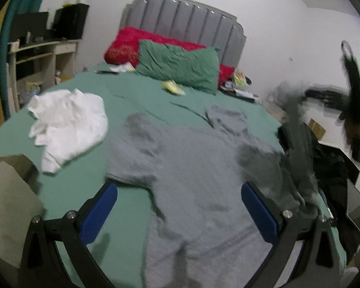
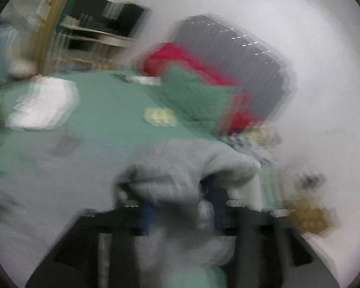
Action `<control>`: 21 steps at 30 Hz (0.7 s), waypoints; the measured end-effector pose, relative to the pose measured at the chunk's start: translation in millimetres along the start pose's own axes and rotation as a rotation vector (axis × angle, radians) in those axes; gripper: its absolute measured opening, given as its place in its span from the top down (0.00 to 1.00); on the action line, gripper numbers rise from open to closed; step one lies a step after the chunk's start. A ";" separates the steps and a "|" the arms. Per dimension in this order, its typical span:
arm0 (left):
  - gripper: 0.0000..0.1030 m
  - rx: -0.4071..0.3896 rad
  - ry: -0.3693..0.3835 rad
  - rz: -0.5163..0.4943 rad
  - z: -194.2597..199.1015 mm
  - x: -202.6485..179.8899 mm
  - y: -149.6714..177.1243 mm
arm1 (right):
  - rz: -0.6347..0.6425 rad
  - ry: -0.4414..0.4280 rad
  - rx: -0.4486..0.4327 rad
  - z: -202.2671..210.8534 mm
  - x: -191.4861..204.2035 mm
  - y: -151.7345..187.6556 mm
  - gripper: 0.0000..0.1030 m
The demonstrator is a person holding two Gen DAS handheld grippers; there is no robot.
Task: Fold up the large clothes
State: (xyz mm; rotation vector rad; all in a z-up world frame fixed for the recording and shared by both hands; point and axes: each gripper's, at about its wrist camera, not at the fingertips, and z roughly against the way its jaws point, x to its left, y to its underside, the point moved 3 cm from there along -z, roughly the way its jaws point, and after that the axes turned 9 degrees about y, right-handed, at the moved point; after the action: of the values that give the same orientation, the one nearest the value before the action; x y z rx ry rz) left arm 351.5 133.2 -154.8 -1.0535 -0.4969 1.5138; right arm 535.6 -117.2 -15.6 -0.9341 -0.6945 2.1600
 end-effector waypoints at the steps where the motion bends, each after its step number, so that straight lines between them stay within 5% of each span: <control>1: 0.00 -0.008 -0.010 0.010 3.5 6.3 -3.3 | 0.014 -0.025 0.013 -7.6 24.1 10.1 0.21; 4: 0.00 0.023 -0.028 0.048 6.5 21.9 -6.2 | 0.007 -0.046 0.107 -14.2 50.0 58.8 0.21; 7: 0.00 0.050 -0.023 0.043 7.5 27.2 -2.4 | -0.048 0.021 0.253 11.9 41.3 131.3 0.21; 11: 0.00 0.102 0.004 0.045 5.0 28.1 9.8 | -0.303 0.071 0.439 63.6 -3.8 240.7 0.21; 13: 0.00 0.122 0.028 0.058 3.4 26.5 16.5 | -0.454 0.027 0.512 85.7 -10.8 287.1 0.21; 16: 0.00 0.142 0.036 0.051 0.9 20.0 25.0 | -0.516 -0.044 0.613 117.1 14.0 346.5 0.24; 18: 0.00 0.148 0.036 0.038 -1.0 14.9 27.4 | -0.515 -0.057 0.643 134.2 39.9 365.4 0.90; 21: 0.00 0.136 0.012 0.004 2.3 9.1 26.7 | -0.542 0.057 0.645 154.9 43.3 367.6 0.95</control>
State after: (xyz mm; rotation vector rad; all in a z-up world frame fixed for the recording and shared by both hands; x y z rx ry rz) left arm 335.4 135.9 -178.0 -0.9577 -0.3783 1.5217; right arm 258.2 -347.5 -191.6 -0.3966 -0.1555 1.6863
